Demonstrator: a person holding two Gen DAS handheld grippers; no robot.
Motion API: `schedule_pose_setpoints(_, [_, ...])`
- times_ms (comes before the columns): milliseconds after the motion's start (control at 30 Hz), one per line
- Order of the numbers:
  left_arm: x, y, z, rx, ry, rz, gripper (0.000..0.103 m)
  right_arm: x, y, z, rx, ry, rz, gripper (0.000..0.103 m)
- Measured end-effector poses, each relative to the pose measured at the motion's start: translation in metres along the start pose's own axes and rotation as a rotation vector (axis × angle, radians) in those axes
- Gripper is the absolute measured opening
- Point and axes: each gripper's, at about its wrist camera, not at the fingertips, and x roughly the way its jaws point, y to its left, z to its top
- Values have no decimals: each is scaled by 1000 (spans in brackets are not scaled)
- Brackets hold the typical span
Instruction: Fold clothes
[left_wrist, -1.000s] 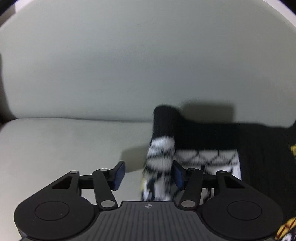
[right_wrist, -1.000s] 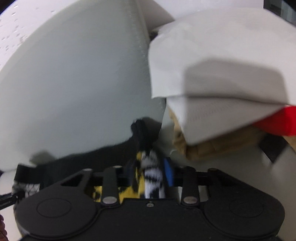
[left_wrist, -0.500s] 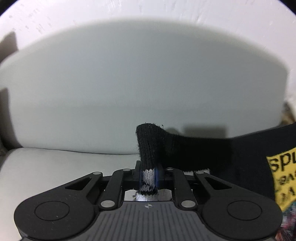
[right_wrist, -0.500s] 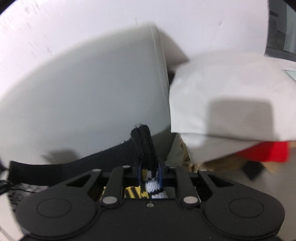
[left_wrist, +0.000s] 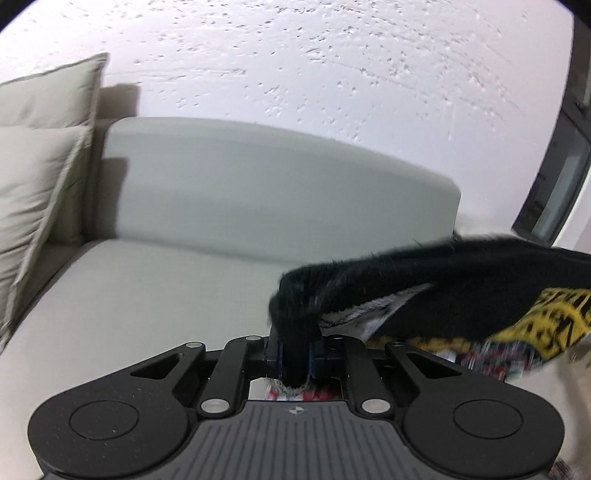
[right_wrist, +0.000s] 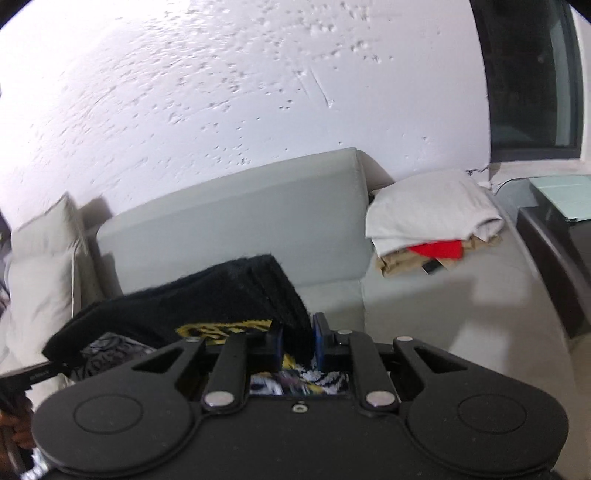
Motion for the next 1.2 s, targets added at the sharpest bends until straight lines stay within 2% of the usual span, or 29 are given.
schedule_pose_setpoints(100, [5, -9, -45, -11, 37, 66, 11, -7, -3, -41, -50, 23, -40, 15])
schedule_pose_setpoints(167, [25, -17, -69, -36, 100, 104, 12, 9, -3, -80, -105, 73, -115, 15])
schedule_pose_setpoints(233, [47, -23, -88, 8, 159, 171, 13, 32, -4, -115, -157, 140, -194, 15])
schedule_pose_setpoints(333, [59, -31, -92, 115, 201, 248, 17, 59, -7, -162, -227, 247, -288, 17])
schedule_pose_setpoints(367, [58, -30, -93, 137, 215, 265, 20, 54, -8, -167, -228, 264, -284, 20])
schedule_pose_setpoints(467, [41, -14, -93, 135, 258, 286, 20, 39, -18, -173, -195, 298, -251, 31])
schedule_pose_setpoints(500, [33, -6, -91, 100, 255, 277, 20, 28, -24, -173, -159, 289, -233, 35])
schedule_pose_setpoints(567, [17, 8, -93, 11, 243, 240, 20, 6, -35, -170, -86, 269, -197, 51])
schedule_pose_setpoints(600, [9, 14, -91, -42, 230, 213, 23, -5, -40, -169, -43, 253, -171, 54])
schedule_pose_setpoints(667, [-4, 25, -89, -150, 206, 152, 40, -16, -53, -165, 69, 223, -98, 62])
schedule_pose_setpoints(700, [-6, 30, -89, -208, 193, 111, 41, -18, -61, -163, 146, 207, -59, 63])
schedule_pose_setpoints(800, [-1, 42, -88, -379, 186, -8, 44, -19, -81, -159, 377, 163, 41, 64])
schedule_pose_setpoints(900, [20, 45, -86, -455, 220, -58, 44, -3, -97, -161, 556, 160, 75, 63])
schedule_pose_setpoints(1033, [42, 44, -88, -501, 258, -78, 43, 30, -111, -168, 646, 212, 43, 60])
schedule_pose_setpoints(1100, [48, 44, -88, -521, 264, -94, 42, 43, -113, -172, 686, 250, 36, 55])
schedule_pose_setpoints(1133, [52, 44, -88, -522, 269, -96, 40, 46, -112, -174, 694, 255, 47, 51])
schedule_pose_setpoints(1200, [61, 42, -86, -516, 282, -98, 32, 54, -109, -176, 704, 268, 60, 37])
